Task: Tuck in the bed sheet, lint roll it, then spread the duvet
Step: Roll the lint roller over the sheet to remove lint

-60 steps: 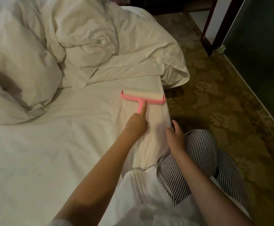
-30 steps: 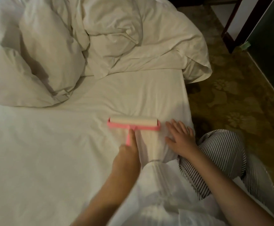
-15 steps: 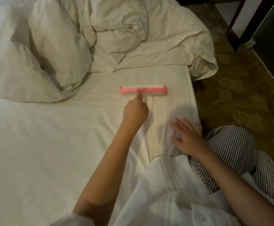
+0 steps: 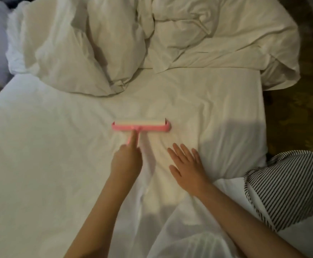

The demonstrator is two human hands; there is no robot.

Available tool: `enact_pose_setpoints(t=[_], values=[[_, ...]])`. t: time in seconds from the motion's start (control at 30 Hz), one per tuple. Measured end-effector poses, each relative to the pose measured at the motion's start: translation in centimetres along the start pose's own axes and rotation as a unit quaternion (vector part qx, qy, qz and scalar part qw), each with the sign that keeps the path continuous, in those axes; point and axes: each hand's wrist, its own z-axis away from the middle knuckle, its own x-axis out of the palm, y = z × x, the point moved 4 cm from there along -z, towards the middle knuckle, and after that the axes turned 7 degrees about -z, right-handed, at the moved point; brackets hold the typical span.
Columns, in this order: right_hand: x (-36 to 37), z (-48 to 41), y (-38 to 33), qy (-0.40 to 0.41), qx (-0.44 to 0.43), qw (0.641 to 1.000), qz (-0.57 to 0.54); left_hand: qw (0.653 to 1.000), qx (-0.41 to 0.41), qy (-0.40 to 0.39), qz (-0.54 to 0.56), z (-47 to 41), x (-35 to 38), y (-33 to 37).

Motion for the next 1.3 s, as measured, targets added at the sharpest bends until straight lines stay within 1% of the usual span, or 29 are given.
enact_pose_setpoints(t=[0.1,0.2,0.27,0.33,0.4,0.47,0.53,0.57,0.63,0.7,0.73,0.77,0.83,0.93,1.03,1.13,1.23,1.3], values=[[-0.6,0.0,1.7,0.016,-0.011,1.000,0.002,0.997,-0.004,0.046,0.067,-6.8,1.5,2.7],[-1.4,0.0,2.6,-0.013,0.029,0.999,-0.009,0.991,-0.016,0.046,0.122,-10.1,2.0,3.9],[-1.1,0.2,2.9,-0.033,0.054,0.998,-0.025,0.991,-0.004,0.044,0.128,-7.8,2.4,3.2],[-1.3,0.1,3.0,-0.029,0.057,0.998,-0.023,0.991,0.033,0.059,0.117,-2.3,3.4,1.5],[-1.3,0.3,3.0,-0.029,0.053,0.998,-0.023,0.992,0.048,0.058,0.101,4.2,4.3,-0.2],[-1.2,0.9,3.0,-0.033,0.063,0.997,-0.026,0.995,0.032,0.044,0.079,8.6,4.6,-1.1],[-1.4,1.0,3.3,-0.025,0.085,0.995,-0.040,0.997,0.008,0.030,0.076,9.8,4.5,-0.9],[-1.7,1.0,3.4,-0.006,0.093,0.995,-0.046,0.997,0.010,0.034,0.075,9.0,4.3,-0.5],[-2.4,1.0,3.6,0.062,0.102,0.992,-0.051,0.996,0.018,0.052,0.075,5.7,4.1,0.4],[-2.6,0.9,4.3,0.121,0.125,0.982,-0.076,0.993,0.022,0.068,0.092,0.6,4.1,1.0],[-2.7,0.9,4.6,0.136,0.147,0.975,-0.093,0.992,0.022,0.074,0.095,-2.1,3.9,1.6],[-2.8,0.8,4.9,0.148,0.173,0.968,-0.106,0.992,0.020,0.076,0.096,-4.5,3.5,2.2],[-2.7,0.6,5.5,0.144,0.214,0.958,-0.127,0.991,0.017,0.071,0.110,-8.3,2.6,3.5],[-2.4,0.1,5.9,0.148,0.224,0.956,-0.117,0.990,-0.011,0.055,0.132,-10.3,1.7,4.7],[-2.5,-0.6,5.8,0.166,0.215,0.957,-0.104,0.990,0.019,0.053,0.128,-6.8,1.4,4.7],[-3.0,-0.6,5.2,0.230,0.165,0.958,-0.037,0.989,0.051,0.049,0.126,1.2,3.5,2.1],[-3.1,-0.3,5.1,0.259,0.168,0.951,-0.021,0.995,0.029,0.044,0.086,9.4,4.8,-0.5],[-2.9,-0.1,5.2,0.257,0.189,0.946,-0.052,0.997,0.015,0.043,0.062,11.1,4.4,-0.3]])
